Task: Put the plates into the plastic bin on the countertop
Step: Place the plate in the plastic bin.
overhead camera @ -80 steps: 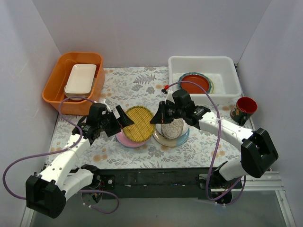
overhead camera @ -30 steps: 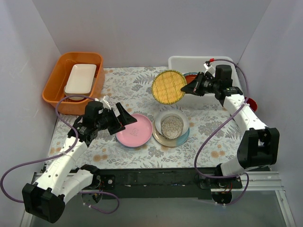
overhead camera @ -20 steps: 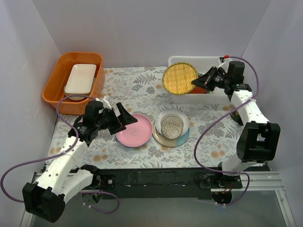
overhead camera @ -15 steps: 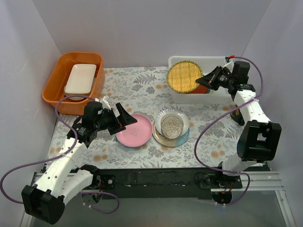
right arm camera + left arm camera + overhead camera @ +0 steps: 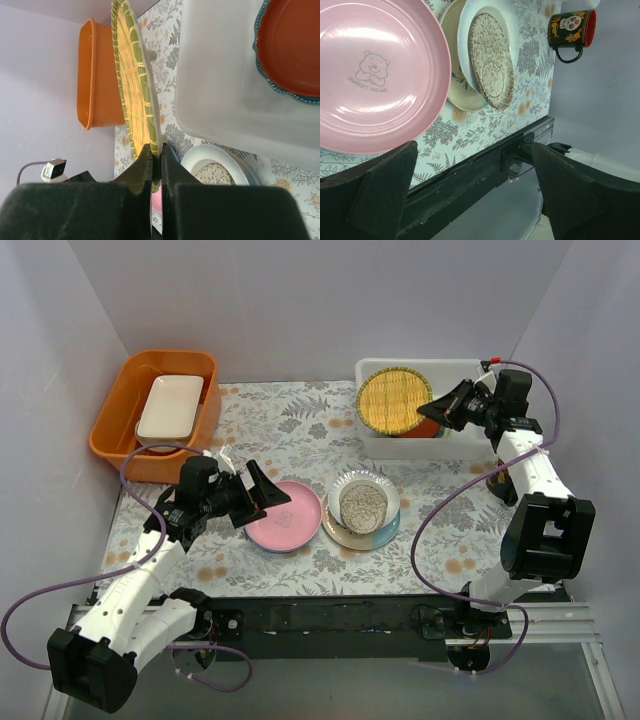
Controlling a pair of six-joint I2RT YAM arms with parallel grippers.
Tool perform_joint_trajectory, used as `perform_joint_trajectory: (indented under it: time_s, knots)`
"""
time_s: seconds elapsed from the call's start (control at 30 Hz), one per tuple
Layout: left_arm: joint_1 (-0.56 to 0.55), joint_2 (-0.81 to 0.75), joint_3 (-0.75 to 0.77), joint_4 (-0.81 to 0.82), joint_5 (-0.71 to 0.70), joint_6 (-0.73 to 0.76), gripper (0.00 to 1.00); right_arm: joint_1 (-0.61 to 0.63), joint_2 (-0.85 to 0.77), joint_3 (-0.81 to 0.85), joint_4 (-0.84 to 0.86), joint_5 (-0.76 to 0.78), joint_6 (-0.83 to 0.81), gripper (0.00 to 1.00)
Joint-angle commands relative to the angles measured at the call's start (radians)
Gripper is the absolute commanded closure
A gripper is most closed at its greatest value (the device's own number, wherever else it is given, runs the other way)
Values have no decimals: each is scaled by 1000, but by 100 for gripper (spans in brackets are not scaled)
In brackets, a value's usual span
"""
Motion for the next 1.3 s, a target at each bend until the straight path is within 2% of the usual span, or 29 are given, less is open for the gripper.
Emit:
perform_joint_trajectory:
  time_s: [0.0, 0.33, 1.27]
  knots:
    - [-3, 1, -28, 20, 36, 8, 2, -17, 21, 25, 98, 13, 44, 99]
    - [-3, 13, -10, -34, 41, 43, 2, -34, 150, 8, 255, 28, 137, 99]
    - [-3, 38, -95, 13, 65, 45, 2, -73, 415, 176, 221, 85, 122, 99]
